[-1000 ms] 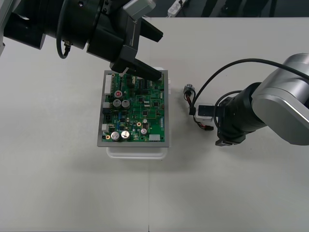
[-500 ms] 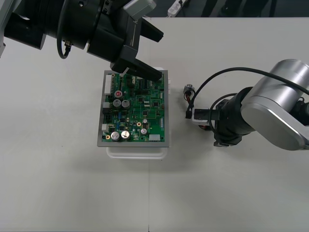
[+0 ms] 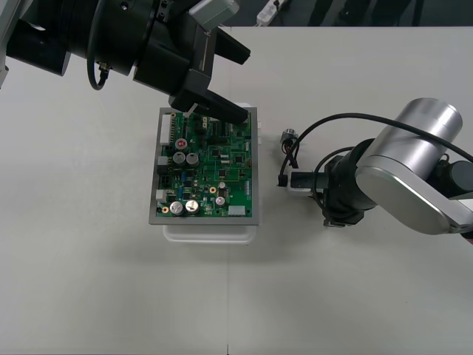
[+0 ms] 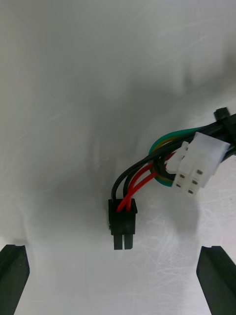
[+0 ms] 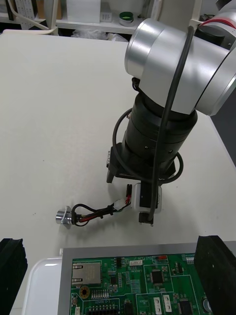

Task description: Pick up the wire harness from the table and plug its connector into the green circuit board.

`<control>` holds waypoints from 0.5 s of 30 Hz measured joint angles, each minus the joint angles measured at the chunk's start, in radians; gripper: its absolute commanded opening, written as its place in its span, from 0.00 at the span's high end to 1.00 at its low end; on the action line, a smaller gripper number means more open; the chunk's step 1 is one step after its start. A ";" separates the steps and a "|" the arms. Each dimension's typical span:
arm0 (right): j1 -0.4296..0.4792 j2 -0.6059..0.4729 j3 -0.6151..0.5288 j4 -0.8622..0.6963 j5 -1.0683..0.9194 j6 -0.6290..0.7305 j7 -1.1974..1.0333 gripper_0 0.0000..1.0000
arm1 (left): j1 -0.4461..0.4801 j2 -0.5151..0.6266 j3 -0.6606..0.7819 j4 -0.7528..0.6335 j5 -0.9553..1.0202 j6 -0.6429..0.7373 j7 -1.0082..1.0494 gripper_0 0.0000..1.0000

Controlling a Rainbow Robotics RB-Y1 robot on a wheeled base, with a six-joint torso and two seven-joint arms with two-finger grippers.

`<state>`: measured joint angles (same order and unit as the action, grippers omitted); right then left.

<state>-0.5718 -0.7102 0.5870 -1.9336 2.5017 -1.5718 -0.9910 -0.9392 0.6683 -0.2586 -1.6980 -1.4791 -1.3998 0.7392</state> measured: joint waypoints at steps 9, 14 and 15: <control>-0.011 0.017 0.003 0.048 0.000 0.000 -0.012 0.00 | 0.000 0.000 0.000 0.000 0.000 0.000 0.000 0.00; -0.025 0.026 0.003 0.077 -0.002 0.000 -0.012 0.00 | 0.000 0.000 0.000 0.000 0.000 0.000 0.000 0.00; -0.030 0.027 0.003 0.084 -0.004 0.000 -0.012 0.00 | 0.000 0.000 0.000 0.000 0.000 0.000 0.000 0.00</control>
<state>-0.6015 -0.6828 0.5897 -1.8498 2.4972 -1.5718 -1.0032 -0.9392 0.6683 -0.2586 -1.6982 -1.4791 -1.3998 0.7392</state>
